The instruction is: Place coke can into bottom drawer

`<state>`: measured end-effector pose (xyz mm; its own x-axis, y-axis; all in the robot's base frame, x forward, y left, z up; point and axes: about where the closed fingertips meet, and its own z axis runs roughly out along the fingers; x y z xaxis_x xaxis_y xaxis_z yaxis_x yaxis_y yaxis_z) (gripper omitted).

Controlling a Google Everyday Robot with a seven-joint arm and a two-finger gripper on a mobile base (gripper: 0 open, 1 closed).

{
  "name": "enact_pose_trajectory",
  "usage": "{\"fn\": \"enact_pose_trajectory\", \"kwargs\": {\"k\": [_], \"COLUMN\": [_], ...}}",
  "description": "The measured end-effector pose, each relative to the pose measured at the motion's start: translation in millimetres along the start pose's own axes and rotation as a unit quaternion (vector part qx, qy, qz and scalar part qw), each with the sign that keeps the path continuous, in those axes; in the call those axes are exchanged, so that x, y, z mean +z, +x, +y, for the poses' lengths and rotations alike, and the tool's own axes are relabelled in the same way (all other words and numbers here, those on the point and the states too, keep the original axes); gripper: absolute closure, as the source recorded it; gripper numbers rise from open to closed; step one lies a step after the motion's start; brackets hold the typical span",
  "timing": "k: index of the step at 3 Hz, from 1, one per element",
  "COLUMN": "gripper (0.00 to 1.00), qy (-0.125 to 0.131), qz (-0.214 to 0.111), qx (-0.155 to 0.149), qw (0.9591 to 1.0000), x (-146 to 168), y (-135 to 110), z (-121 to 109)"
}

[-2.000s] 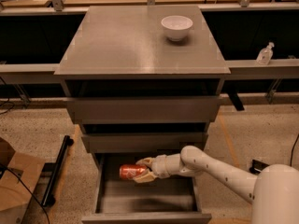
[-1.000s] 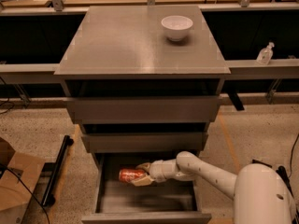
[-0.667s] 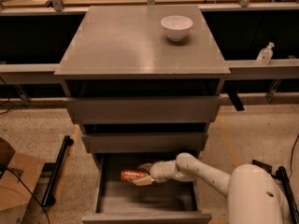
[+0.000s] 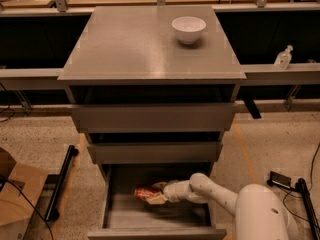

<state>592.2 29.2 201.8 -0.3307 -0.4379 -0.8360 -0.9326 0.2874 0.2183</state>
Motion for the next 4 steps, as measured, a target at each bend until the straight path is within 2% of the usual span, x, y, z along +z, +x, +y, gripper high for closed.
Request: {"fn": "enact_pose_trajectory", "kwargs": {"k": [2,3,4], "gripper": [1.0,0.81,0.58], "qy": [0.002,-0.001,-0.002], "qz": [-0.016,-0.018,-0.019], "qx": [0.026,0.037,0.043], "qw": [0.9995,0.9992,0.9989], "x": [25,34,38], "y": [41,53,60], "z": [-7,-9,-10]}}
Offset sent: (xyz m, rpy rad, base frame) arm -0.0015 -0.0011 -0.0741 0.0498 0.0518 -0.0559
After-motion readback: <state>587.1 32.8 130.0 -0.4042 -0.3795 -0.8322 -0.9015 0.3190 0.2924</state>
